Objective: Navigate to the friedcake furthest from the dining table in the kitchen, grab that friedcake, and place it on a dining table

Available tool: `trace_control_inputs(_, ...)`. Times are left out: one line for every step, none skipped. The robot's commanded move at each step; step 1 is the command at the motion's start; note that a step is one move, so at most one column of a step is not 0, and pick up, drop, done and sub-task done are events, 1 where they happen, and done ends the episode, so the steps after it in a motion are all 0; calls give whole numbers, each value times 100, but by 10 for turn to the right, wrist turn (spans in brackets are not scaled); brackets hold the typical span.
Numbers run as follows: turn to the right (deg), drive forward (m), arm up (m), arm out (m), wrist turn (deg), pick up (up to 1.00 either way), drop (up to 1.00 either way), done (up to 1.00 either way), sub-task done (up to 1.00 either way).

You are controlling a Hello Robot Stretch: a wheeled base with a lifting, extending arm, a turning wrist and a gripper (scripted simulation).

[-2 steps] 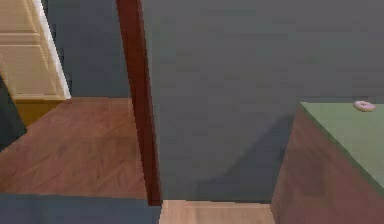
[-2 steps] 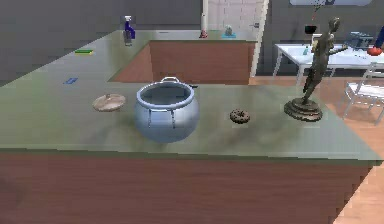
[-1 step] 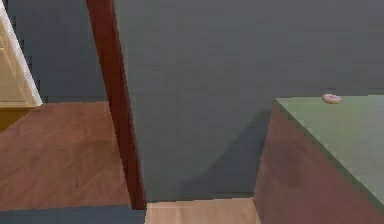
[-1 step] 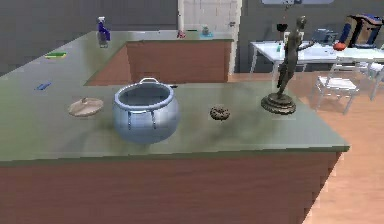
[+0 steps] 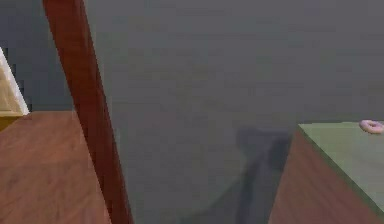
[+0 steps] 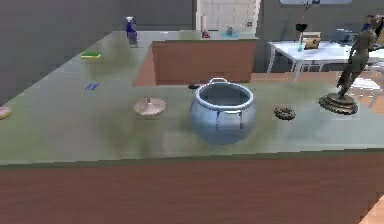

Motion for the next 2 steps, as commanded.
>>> trace_control_inputs(-420,0,0,0,0,0,0,0,0)
trace_control_inputs(-30,0,0,0,0,0,0,0,0)
